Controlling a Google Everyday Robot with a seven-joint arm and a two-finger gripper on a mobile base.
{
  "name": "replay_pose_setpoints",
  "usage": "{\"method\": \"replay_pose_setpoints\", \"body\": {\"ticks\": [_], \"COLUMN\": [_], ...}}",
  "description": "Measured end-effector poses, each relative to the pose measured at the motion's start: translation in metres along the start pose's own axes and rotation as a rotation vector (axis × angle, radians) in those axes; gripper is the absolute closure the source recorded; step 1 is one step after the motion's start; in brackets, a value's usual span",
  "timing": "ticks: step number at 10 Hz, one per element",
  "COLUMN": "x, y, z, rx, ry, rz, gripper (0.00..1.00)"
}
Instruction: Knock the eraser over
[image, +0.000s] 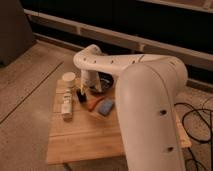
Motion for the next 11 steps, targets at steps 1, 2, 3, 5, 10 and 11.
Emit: {"method": "replay_pose_setpoints", "body": {"ticks": [1, 2, 3, 5, 10, 11], "x": [0.001, 0.001, -0.003, -0.027, -0.09, -0.091], "y": [0.001, -0.002, -0.007, -0.02, -0.017, -0.015], "z": [0.007, 0.014, 0.019, 0.022, 0.003, -0.002], "rx": [0.001, 0.005, 0.012, 0.034, 0.001, -0.011], "ry": [0.039, 0.086, 0.111, 0.075, -0.207, -0.245], "rz": [0.002, 0.011, 0.016, 0.003, -0.083, -0.091], "gripper": [0.35, 0.35, 0.35, 0.35, 0.35, 0.35]}}
